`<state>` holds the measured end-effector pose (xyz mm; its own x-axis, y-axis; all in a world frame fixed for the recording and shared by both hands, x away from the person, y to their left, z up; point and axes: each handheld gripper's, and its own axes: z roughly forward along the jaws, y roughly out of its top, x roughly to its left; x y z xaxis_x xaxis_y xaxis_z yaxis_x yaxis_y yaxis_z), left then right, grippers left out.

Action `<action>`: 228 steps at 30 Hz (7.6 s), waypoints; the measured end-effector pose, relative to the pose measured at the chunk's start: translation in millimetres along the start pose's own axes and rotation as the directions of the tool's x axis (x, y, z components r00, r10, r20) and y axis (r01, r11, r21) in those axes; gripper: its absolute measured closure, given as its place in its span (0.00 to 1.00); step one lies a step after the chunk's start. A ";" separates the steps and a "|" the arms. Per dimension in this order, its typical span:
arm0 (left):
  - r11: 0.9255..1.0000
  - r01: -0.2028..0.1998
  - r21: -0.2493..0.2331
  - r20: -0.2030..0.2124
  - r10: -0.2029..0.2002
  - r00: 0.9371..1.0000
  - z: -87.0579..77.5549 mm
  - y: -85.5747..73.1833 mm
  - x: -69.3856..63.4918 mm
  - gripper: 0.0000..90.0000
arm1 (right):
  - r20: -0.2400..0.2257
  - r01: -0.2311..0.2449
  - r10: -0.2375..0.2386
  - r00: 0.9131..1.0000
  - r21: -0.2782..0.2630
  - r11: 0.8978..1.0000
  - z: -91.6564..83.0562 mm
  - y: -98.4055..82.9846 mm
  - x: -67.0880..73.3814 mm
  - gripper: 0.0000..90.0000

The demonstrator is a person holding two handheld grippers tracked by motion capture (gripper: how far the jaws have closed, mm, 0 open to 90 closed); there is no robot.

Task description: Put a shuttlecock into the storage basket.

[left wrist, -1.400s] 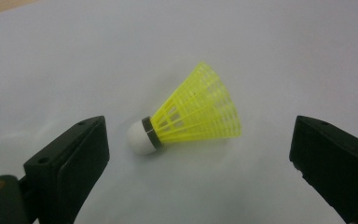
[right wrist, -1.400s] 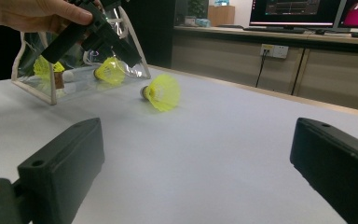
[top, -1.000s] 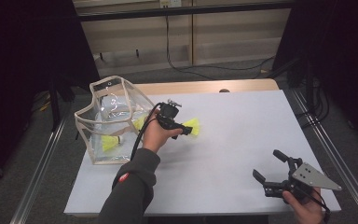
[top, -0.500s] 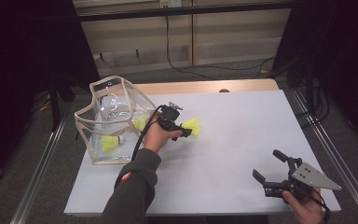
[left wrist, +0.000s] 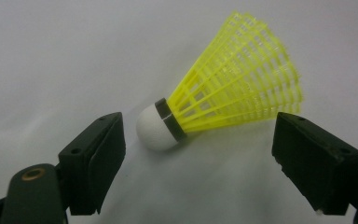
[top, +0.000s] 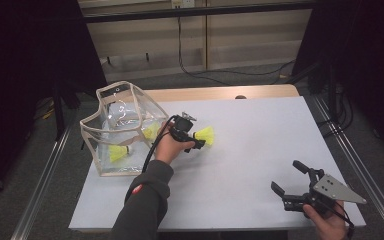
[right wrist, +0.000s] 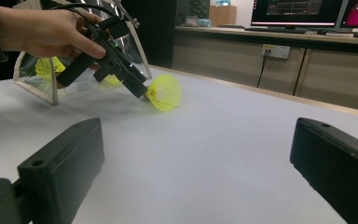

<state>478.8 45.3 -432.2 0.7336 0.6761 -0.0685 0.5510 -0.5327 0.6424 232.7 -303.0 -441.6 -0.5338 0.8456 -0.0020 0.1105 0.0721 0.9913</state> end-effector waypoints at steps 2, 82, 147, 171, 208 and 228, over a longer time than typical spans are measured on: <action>1.000 0.000 -0.003 0.003 0.000 1.000 1.3 -0.4 -0.2 0.20 | 0.000 -0.001 0.001 1.000 -0.002 1.000 0.1 -0.1 0.1 0.03; 1.000 -0.001 -0.010 0.086 0.001 0.996 24.4 4.3 -7.0 0.72 | -0.005 0.000 0.000 1.000 0.006 1.000 0.0 -1.0 -0.5 0.03; 0.945 0.320 0.064 0.117 -0.326 0.938 -83.8 36.2 -11.2 0.72 | 0.005 0.006 -0.006 1.000 0.004 1.000 -0.1 -0.4 0.5 0.03; 0.943 0.327 0.058 0.097 -0.332 0.938 -110.2 44.2 -9.6 0.72 | 0.002 0.011 -0.011 1.000 0.007 1.000 -0.1 -0.4 1.1 0.03; 0.941 0.330 0.073 0.095 -0.336 0.937 -141.5 50.5 -0.6 0.72 | 0.000 0.009 -0.009 1.000 0.006 1.000 -0.4 0.0 1.7 0.03; 0.943 0.327 0.061 0.089 -0.332 0.939 -156.8 56.5 3.6 0.72 | 0.001 0.009 -0.009 1.000 0.007 1.000 -0.4 -0.3 1.4 0.03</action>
<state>450.2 97.4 -276.5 0.5416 0.7663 -0.3456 0.7839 -0.3119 0.5368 231.6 -302.1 -441.8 -0.5341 0.8454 -0.0114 0.1111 0.0835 0.9903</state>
